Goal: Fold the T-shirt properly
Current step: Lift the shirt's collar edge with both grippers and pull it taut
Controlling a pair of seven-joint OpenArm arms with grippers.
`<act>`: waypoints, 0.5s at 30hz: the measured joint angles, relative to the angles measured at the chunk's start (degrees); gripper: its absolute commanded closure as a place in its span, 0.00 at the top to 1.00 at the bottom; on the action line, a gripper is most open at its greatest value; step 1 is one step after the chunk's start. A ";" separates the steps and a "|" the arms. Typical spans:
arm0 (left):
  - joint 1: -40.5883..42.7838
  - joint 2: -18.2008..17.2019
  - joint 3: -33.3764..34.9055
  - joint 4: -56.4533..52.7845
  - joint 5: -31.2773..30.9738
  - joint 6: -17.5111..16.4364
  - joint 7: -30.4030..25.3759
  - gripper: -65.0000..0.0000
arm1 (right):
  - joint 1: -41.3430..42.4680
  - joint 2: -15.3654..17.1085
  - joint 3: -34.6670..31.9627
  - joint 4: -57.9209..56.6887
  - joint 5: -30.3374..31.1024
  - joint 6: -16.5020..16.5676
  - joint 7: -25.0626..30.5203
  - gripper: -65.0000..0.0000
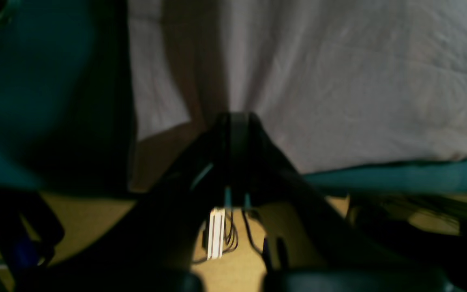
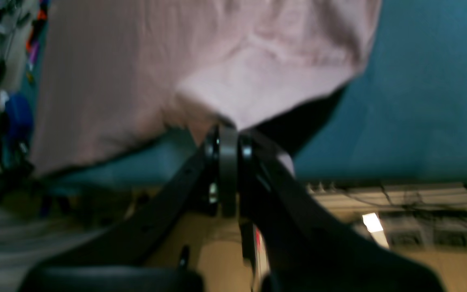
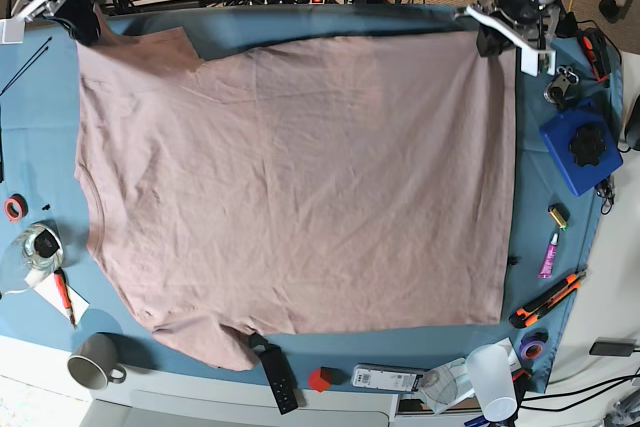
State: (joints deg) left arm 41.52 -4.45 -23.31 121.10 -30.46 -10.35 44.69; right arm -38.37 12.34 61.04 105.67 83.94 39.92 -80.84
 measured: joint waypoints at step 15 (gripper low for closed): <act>5.01 0.02 -9.68 2.93 -1.55 -0.46 5.29 0.00 | -4.15 -0.11 3.10 0.09 0.00 0.02 -0.24 0.00</act>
State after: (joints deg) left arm 46.52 -4.43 -32.99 124.03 -32.01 -10.81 49.98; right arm -42.52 12.23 64.14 105.75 83.94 39.94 -81.08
